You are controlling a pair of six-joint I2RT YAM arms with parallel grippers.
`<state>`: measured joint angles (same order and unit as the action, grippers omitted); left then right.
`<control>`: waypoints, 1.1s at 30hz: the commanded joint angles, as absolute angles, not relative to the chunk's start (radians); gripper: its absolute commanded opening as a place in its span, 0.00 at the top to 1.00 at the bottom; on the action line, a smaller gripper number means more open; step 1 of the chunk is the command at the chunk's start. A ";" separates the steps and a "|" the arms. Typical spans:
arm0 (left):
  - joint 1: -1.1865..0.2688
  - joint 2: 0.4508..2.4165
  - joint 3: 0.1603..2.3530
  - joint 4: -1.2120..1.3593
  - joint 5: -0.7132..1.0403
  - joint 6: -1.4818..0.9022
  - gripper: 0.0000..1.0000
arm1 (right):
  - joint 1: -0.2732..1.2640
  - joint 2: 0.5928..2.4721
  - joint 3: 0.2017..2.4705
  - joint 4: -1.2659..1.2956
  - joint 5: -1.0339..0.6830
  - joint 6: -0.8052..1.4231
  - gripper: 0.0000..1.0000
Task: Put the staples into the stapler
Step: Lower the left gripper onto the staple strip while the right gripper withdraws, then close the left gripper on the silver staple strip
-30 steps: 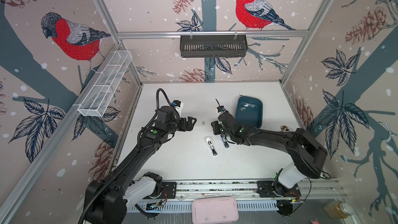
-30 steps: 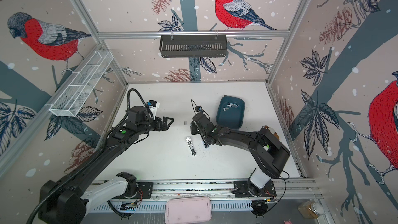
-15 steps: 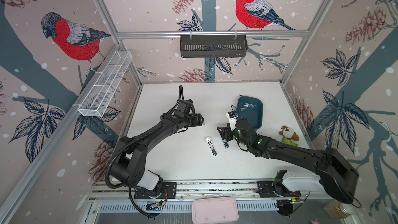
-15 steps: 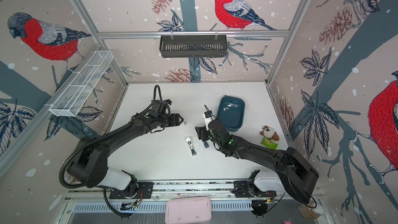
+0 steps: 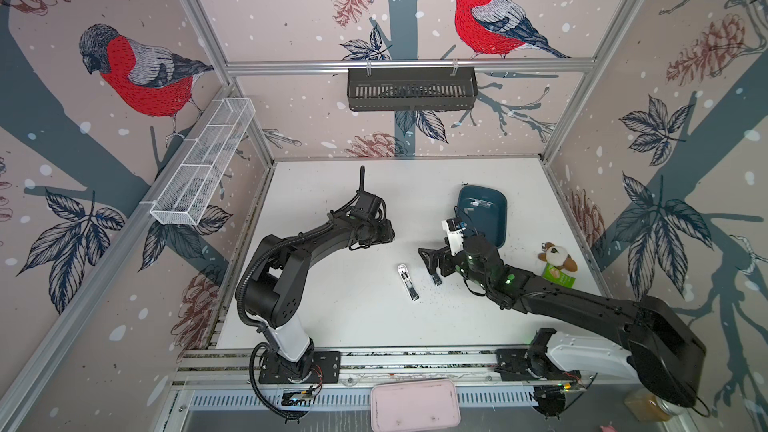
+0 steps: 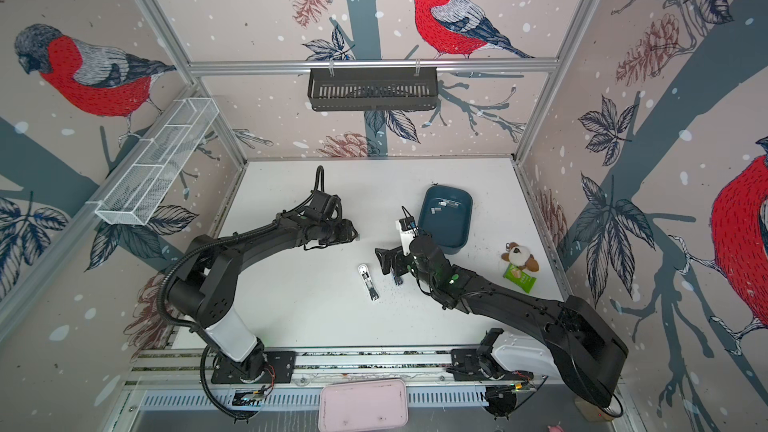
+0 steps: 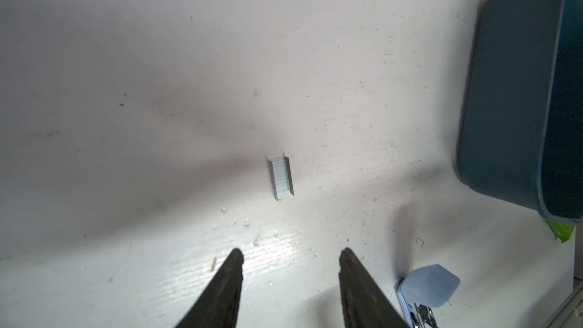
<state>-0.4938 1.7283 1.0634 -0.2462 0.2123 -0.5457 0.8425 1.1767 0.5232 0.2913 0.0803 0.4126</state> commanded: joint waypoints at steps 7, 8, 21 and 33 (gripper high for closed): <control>-0.502 1.797 1.099 -0.236 0.169 -0.548 0.58 | 0.825 1.158 0.506 0.309 0.101 0.423 0.00; -0.503 1.805 1.104 -0.238 0.168 -0.547 0.60 | 0.825 1.156 0.505 0.314 0.105 0.421 0.00; -0.507 1.870 1.151 -0.252 0.163 -0.529 0.72 | 0.810 1.167 0.506 0.332 0.103 0.417 0.00; -0.507 1.905 1.149 -0.249 0.168 -0.524 0.79 | 0.808 1.186 0.511 0.346 0.105 0.423 0.00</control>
